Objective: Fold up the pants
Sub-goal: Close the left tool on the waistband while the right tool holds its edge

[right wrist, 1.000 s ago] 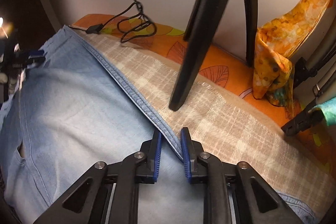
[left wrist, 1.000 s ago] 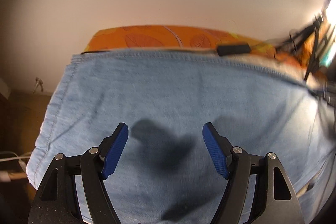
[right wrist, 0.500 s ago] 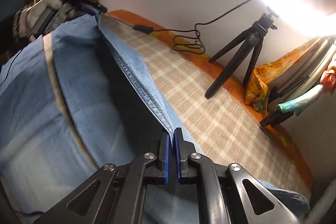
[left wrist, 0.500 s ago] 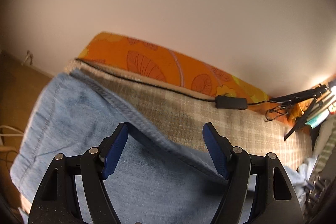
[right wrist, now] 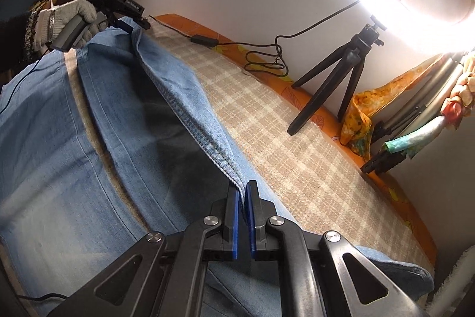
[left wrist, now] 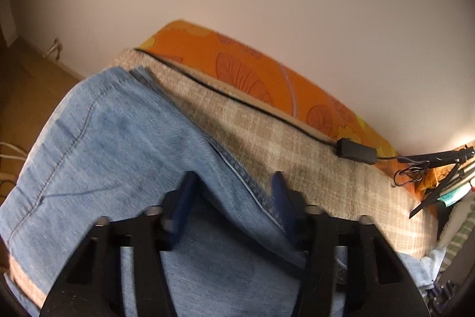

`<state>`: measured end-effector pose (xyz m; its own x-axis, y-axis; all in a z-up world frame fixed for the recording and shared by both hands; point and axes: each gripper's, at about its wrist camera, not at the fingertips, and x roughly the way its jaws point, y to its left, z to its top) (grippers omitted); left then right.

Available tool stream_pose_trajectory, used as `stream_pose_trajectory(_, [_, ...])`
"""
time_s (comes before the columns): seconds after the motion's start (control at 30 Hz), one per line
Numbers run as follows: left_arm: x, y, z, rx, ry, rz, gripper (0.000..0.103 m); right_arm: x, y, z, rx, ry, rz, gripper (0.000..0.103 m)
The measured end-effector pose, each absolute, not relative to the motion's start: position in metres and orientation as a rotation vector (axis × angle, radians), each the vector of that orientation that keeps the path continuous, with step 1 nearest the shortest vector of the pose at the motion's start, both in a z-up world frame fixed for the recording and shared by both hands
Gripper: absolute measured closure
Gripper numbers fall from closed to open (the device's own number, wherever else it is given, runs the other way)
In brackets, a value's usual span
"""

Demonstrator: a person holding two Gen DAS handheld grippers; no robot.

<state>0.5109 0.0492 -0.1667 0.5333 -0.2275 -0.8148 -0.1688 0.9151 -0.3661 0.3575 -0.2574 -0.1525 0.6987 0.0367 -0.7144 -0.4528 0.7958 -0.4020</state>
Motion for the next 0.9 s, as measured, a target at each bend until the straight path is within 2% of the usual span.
stream_pose_trajectory(0.03, [0.508,0.052,-0.167,-0.444,0.996,-0.049,0.082,0.355,-0.256,-0.151,-0.608,0.752,0.288,0.1])
stream_pose_trajectory(0.1, [0.5,0.057,-0.165,-0.486,0.945,-0.091,0.09,0.349,-0.253,-0.145,-0.626,0.737,0.276,0.1])
stream_pose_trajectory(0.23, [0.477,0.061,-0.155,-0.503,0.859,-0.141,0.097,0.334,-0.25,-0.129,-0.622,0.707,0.25,0.101])
stream_pose_trajectory(0.63, [0.37,0.087,-0.077,-0.461,0.664,-0.206,0.097,0.257,-0.225,-0.102,-0.659,0.665,0.206,0.102])
stream_pose_trajectory(0.9, [0.271,0.111,-0.062,-0.472,0.59,-0.211,0.097,0.19,-0.211,-0.106,-0.653,0.671,0.216,0.102])
